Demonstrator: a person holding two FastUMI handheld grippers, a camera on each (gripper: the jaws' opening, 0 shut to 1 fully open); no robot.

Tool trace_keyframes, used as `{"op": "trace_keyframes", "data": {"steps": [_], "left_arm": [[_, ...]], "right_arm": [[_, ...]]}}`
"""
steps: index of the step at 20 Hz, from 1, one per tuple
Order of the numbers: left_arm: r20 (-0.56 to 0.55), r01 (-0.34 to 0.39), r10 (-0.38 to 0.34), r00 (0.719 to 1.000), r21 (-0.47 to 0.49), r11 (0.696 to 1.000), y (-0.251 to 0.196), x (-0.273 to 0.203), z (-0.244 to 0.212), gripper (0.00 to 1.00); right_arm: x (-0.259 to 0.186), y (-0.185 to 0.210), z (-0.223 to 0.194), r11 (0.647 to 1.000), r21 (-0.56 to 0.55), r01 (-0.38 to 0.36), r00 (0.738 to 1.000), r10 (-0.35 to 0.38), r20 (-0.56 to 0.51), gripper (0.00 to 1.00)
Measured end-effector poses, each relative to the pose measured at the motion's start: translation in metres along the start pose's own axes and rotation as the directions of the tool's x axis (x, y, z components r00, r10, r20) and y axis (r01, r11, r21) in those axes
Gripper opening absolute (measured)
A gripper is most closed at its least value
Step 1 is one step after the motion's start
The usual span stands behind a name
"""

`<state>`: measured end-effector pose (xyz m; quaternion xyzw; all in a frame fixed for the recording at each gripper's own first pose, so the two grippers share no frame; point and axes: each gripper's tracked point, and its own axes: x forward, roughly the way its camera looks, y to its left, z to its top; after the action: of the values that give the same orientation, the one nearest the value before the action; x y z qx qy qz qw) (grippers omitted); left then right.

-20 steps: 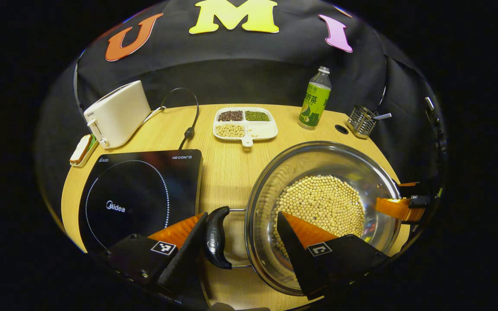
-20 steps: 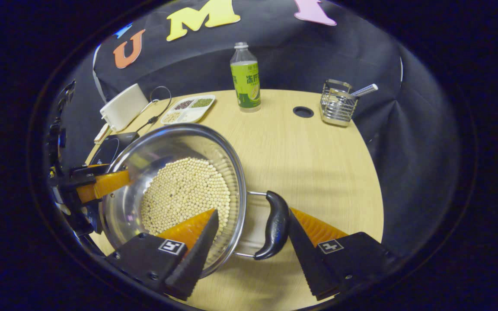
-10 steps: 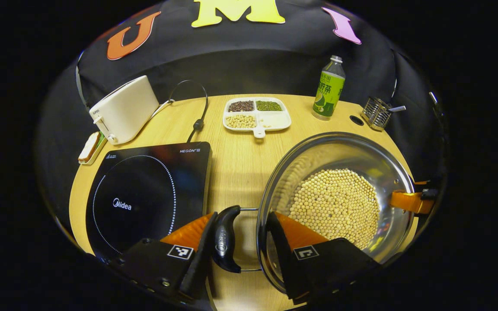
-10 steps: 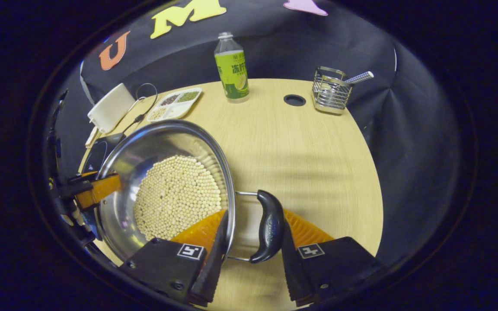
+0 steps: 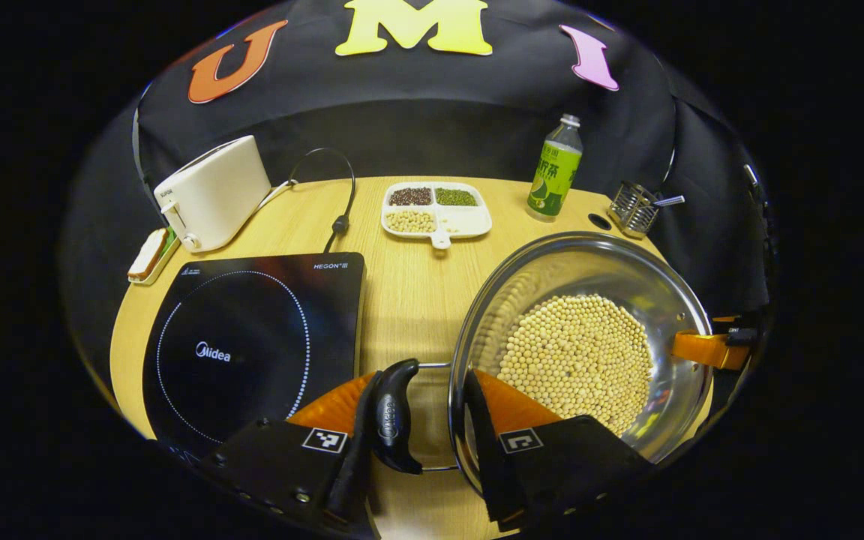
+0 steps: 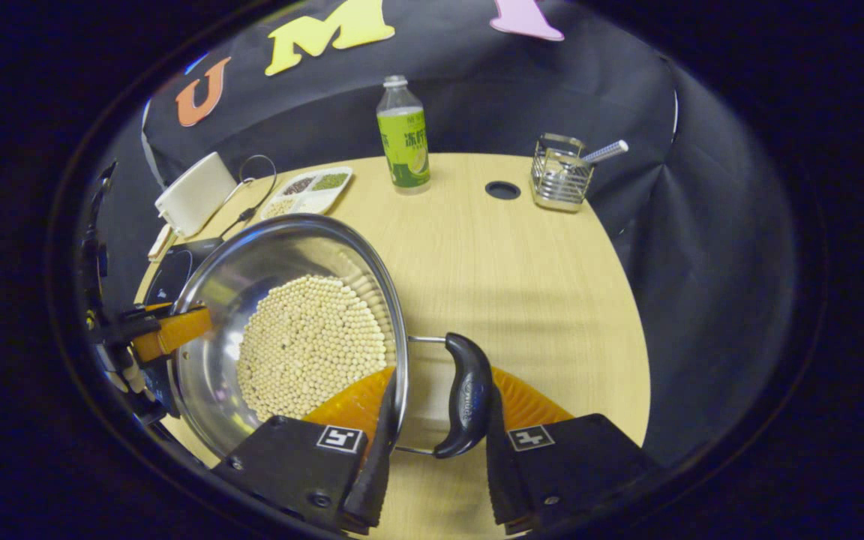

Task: First push the handle of the pot to place it horizontally, then grasp the pot with both hands and set it on the induction cooktop.

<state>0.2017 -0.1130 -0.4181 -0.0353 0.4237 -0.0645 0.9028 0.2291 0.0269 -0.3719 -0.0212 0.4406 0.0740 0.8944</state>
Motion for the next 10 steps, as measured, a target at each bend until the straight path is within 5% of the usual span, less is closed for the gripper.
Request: {"op": "trace_keyframes", "data": {"steps": [10], "left_arm": [[0.049,-0.02,0.021,0.999,-0.006,1.0,0.063,-0.077,0.027,0.58]], "right_arm": [[-0.047,0.075,0.02,0.999,-0.015,-0.029,0.998,0.03,0.062,0.54]]}}
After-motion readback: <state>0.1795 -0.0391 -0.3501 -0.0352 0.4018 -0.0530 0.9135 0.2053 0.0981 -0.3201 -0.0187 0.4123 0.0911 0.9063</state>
